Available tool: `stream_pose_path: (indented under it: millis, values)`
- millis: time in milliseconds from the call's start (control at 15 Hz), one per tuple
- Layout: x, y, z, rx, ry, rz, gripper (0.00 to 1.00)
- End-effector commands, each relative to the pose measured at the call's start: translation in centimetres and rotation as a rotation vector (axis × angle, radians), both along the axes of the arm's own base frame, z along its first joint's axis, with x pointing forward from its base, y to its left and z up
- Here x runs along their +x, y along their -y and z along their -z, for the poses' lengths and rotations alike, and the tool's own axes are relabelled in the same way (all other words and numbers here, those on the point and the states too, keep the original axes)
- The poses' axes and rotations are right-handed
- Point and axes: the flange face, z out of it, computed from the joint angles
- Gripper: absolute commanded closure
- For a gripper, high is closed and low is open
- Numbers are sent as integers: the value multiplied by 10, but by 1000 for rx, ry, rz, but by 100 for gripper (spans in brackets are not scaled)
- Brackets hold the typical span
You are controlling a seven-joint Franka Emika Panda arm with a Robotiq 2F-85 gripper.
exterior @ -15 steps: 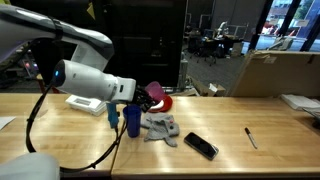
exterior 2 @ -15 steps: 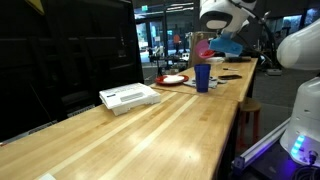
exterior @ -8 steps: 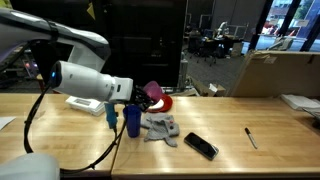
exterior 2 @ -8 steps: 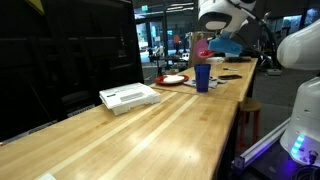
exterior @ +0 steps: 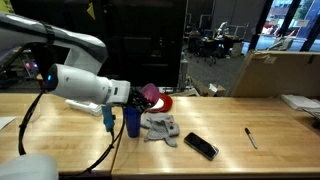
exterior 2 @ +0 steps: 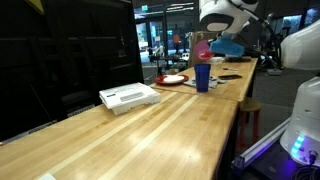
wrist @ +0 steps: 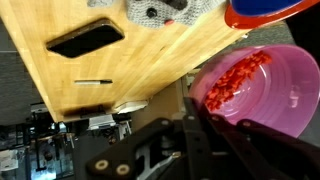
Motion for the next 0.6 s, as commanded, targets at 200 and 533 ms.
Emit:
stream_pose_path:
  millis: [200,533]
  values:
    - [-2,-5,1,0,-1,-17,96]
    - [-2,-5,1,1,-1,-16,96]
